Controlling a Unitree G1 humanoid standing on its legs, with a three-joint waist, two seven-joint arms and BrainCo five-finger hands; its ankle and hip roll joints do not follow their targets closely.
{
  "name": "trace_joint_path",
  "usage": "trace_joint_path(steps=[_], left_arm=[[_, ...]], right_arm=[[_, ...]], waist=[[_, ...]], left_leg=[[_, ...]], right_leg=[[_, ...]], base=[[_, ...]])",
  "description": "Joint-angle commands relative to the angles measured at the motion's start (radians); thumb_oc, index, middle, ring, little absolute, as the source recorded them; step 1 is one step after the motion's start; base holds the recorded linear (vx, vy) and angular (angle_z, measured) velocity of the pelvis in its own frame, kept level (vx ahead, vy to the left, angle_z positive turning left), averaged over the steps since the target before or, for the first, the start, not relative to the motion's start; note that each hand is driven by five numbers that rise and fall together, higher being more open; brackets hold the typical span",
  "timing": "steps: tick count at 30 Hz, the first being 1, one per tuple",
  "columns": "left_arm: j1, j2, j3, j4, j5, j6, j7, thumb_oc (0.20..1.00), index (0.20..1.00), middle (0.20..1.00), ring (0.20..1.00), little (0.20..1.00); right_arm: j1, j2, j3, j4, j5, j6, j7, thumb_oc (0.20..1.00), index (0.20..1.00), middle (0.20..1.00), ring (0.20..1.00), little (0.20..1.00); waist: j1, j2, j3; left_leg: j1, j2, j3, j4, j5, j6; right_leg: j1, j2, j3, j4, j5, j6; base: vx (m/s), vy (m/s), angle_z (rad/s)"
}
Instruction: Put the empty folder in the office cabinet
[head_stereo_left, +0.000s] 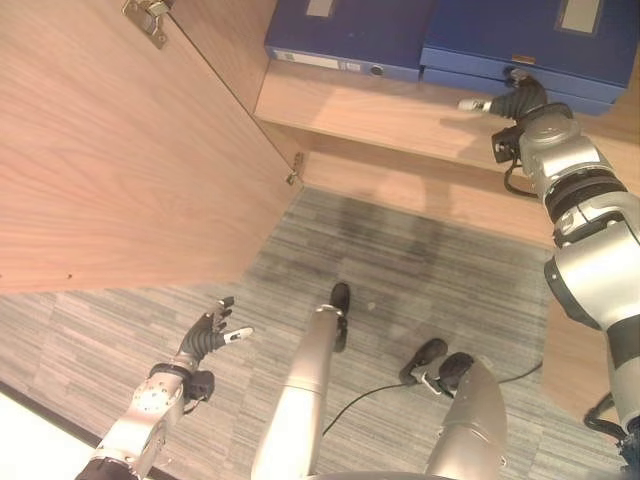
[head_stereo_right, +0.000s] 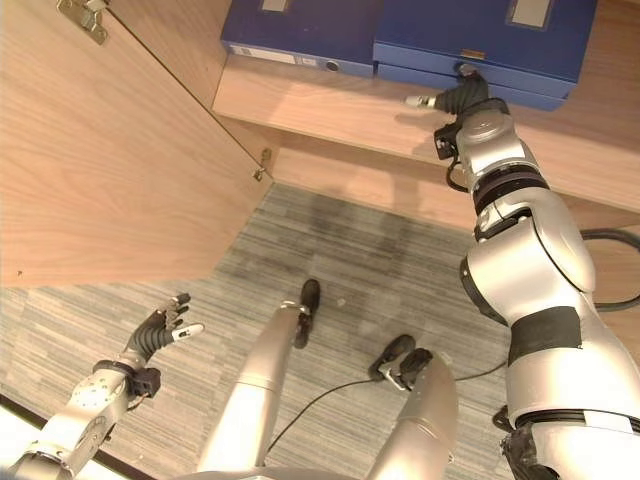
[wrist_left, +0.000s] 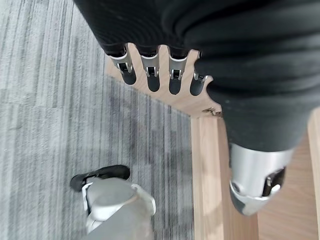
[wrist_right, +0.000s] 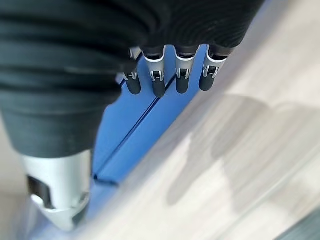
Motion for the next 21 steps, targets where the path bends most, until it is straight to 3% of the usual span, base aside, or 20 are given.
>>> trace_joint_path(steps=[1, 7, 13, 20, 21], left_arm=[[0.051, 0.01, 0.092, -0.045, 0.039, -0.018, -0.012, 1.0, 1.0, 1.0, 1.0, 1.0], [0.072, -0.005, 0.148, -0.063, 0.082, 0.002, -0.034, 1.0, 1.0, 1.0, 1.0, 1.0], [0.075, -0.022, 0.178, -0.075, 0.107, 0.026, -0.043, 1.0, 1.0, 1.0, 1.0, 1.0], [0.039, -0.04, 0.191, -0.087, 0.128, 0.051, -0.037, 1.0, 1.0, 1.0, 1.0, 1.0], [0.015, -0.03, 0.179, -0.09, 0.142, 0.063, -0.029, 1.0, 1.0, 1.0, 1.0, 1.0]], right_arm=[[-0.03, -0.085, -0.013, -0.054, -0.258, -0.037, 0.02, 1.0, 1.0, 1.0, 1.0, 1.0], [0.057, -0.159, -0.019, -0.236, -0.326, -0.033, 0.107, 1.0, 1.0, 1.0, 1.0, 1.0], [0.126, -0.169, -0.014, -0.343, -0.412, -0.014, 0.204, 1.0, 1.0, 1.0, 1.0, 1.0], [0.205, -0.095, -0.027, -0.313, -0.557, 0.01, 0.228, 1.0, 1.0, 1.0, 1.0, 1.0], [0.267, -0.009, -0.014, -0.286, -0.711, 0.035, 0.23, 1.0, 1.0, 1.0, 1.0, 1.0]], waist=[[0.026, -0.014, -0.008], [0.024, -0.014, -0.006], [0.022, -0.017, -0.005], [0.025, -0.02, 0.003], [0.026, -0.024, 0.011]], left_leg=[[0.033, 0.063, 0.024, -0.011, -0.134, -0.007], [0.026, 0.065, 0.023, -0.014, -0.133, -0.006], [0.021, 0.068, 0.023, -0.012, -0.135, -0.006], [0.05, 0.072, 0.028, -0.07, -0.111, -0.009], [0.099, 0.07, 0.031, -0.127, -0.092, -0.013]], right_leg=[[0.021, 0.045, 0.067, -0.107, 0.019, 0.046], [0.016, 0.044, 0.063, -0.107, 0.018, 0.048], [0.008, 0.039, 0.067, -0.107, 0.02, 0.048], [0.03, 0.041, 0.061, -0.153, 0.046, 0.058], [0.07, 0.053, 0.047, -0.201, 0.064, 0.069]], base=[[0.0, 0.0, 0.0], [0.0, 0.0, -0.02], [0.0, 0.0, 0.0], [-0.01, -0.012, -0.07], [-0.03, -0.046, -0.13]])
